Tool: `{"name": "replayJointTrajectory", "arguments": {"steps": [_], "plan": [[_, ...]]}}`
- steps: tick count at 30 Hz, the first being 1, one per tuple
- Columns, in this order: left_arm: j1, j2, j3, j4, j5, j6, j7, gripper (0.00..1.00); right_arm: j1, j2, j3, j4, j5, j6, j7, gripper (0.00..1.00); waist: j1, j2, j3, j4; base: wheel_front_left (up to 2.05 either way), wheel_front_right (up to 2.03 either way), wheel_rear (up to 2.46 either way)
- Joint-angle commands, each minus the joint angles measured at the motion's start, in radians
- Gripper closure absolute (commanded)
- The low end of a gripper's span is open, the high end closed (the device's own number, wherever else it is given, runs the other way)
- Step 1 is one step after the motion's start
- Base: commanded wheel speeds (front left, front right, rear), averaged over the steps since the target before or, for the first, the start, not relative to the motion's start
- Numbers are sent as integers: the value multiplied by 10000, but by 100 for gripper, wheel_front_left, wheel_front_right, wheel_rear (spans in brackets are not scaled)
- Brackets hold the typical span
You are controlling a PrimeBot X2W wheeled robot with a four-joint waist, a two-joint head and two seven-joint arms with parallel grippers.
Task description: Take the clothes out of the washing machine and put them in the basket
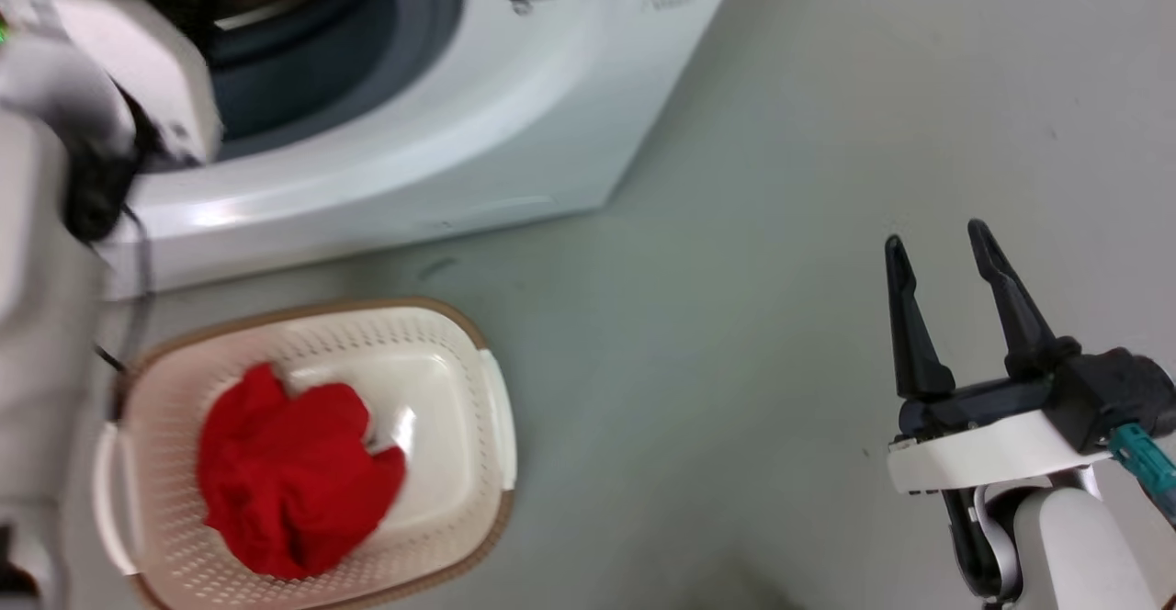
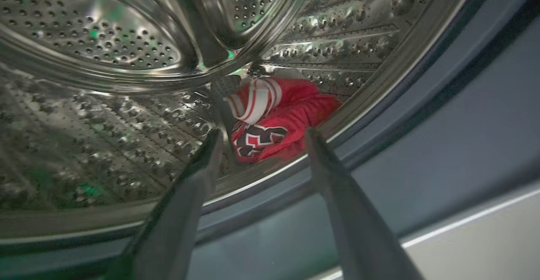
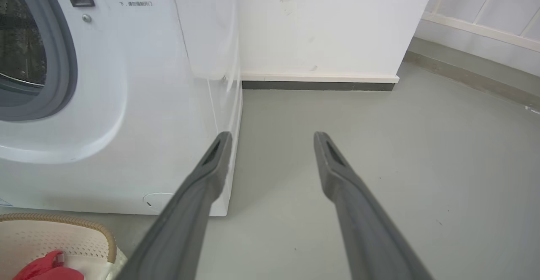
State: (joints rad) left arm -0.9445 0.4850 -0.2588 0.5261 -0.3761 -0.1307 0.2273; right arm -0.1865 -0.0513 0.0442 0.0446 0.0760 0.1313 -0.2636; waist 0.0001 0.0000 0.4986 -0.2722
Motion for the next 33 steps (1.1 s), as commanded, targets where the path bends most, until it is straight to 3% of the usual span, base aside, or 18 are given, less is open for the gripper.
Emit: {"name": "replayJointTrajectory", "arguments": {"steps": [1,6,14,26,27,28,33], "plan": [[-548,203,-145,171,-90,16,379,0,-180,21,108,-99,101,-10,-17,0,-1,0,1116,-853,0,0,0],[-2592,760,-213,946,-168,16,1834,0,-321,21,575,-435,394,-10,-17,0,-1,0,2130,-1420,0,0,0],[-4972,1148,-69,2108,-238,299,3686,0,-490,21,1092,-791,912,-10,-17,0,-1,0,3080,-2160,0,0,0],[-5916,1066,-387,3356,-183,621,5348,0,-235,19,1185,-1014,994,-10,-18,0,-1,0,3409,-2215,0,0,0],[-5926,1052,-412,3403,-197,610,5388,17,-224,19,1192,-1027,989,-10,-18,0,-1,0,3427,-2212,0,0,0],[-5920,1036,-436,3441,-215,582,5407,100,-213,19,1197,-1034,991,-10,-17,0,-1,0,3441,-2211,0,0,0],[-5923,1032,-556,3616,-310,425,5577,100,-234,19,1206,-1004,1038,-10,-18,0,-1,0,3466,-2193,0,0,0]]}}
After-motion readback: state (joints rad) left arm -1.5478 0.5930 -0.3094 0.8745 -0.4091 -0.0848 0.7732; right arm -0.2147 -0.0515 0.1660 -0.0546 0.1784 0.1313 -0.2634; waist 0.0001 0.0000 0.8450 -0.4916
